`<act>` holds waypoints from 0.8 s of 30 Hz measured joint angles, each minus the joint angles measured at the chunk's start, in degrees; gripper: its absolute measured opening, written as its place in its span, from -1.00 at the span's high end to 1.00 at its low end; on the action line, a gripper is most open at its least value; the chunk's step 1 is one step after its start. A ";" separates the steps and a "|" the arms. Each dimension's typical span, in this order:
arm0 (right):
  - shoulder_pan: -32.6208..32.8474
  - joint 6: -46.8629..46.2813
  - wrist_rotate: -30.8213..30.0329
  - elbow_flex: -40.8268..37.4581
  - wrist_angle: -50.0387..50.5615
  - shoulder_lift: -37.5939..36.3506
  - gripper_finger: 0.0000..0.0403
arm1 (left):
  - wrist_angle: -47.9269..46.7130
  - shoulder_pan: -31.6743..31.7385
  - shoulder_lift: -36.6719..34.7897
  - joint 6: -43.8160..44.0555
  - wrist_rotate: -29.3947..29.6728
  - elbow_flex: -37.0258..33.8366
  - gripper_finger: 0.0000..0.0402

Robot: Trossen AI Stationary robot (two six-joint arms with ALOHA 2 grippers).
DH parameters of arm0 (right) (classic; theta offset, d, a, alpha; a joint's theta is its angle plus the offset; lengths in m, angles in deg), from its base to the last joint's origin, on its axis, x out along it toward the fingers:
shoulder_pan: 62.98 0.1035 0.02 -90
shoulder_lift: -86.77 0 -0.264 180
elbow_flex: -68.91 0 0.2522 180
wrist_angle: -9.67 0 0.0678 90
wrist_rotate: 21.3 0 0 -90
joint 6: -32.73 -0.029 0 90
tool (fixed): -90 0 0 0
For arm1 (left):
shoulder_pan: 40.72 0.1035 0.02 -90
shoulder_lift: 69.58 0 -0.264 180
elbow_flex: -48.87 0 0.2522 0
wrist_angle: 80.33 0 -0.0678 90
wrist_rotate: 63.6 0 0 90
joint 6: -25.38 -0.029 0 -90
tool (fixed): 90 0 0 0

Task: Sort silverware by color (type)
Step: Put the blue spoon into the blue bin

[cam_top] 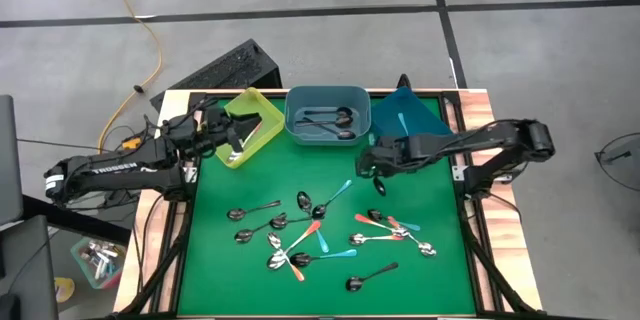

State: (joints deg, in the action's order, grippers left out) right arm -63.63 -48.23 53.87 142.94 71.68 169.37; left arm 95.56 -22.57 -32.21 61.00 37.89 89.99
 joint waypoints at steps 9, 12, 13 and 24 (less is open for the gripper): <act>-4.60 10.85 -7.75 0.04 9.55 -10.59 0.97 | 0.06 0.00 0.02 -0.93 5.32 0.00 0.40; -7.70 18.17 -9.53 0.07 12.47 -12.16 0.97 | -0.16 0.00 0.04 -0.93 7.03 0.00 0.40; -8.74 20.91 -10.55 0.07 13.40 -12.30 0.97 | -0.17 0.00 0.04 -0.93 7.49 0.00 0.40; -20.43 39.79 -18.35 0.16 18.89 -7.35 0.97 | -0.85 0.00 0.13 -2.92 13.73 0.00 0.40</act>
State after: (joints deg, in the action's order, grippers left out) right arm -84.07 -8.44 35.52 143.10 90.57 162.01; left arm 94.71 -22.57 -32.08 58.09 51.62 89.99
